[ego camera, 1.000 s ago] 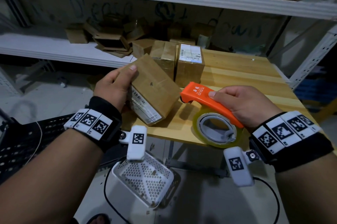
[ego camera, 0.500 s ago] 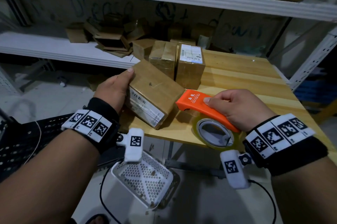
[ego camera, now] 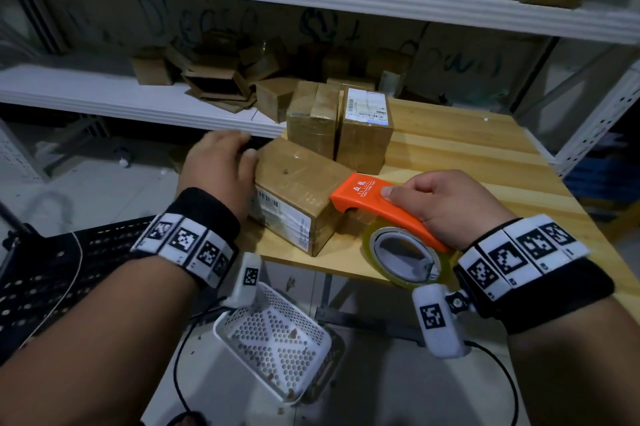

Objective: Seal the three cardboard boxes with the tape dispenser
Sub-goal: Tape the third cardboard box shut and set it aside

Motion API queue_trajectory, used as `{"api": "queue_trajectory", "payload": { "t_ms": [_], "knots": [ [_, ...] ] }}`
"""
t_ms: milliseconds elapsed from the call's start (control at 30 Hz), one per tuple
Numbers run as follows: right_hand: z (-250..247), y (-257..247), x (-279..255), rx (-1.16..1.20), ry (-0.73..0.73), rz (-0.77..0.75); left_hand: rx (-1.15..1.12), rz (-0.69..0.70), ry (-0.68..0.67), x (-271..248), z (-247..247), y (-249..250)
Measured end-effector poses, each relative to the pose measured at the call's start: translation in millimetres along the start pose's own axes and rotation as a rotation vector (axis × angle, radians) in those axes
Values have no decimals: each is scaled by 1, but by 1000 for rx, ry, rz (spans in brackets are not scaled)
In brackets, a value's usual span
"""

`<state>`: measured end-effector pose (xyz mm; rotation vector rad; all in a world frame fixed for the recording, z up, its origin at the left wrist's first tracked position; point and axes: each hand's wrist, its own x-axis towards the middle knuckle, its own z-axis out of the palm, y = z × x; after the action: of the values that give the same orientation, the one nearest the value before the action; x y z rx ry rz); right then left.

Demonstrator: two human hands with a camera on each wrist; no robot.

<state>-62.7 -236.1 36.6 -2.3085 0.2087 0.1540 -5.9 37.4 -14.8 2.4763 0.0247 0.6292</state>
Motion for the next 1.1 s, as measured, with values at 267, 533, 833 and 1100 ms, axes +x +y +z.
{"api": "queue_trajectory", "payload": {
  "t_ms": [267, 533, 833, 1100],
  "knots": [
    [3, 1, 2, -8, 20, -26, 516, 232, -593, -3, -13, 35],
    [4, 1, 2, -12, 18, -30, 617, 302, -613, -5, -7, 42],
    [3, 0, -2, -40, 21, -32, 474, 463, -598, -13, -7, 42],
    [-8, 3, -2, -6, -6, -2, 523, 421, -539, -24, 3, 45]
  ]
}}
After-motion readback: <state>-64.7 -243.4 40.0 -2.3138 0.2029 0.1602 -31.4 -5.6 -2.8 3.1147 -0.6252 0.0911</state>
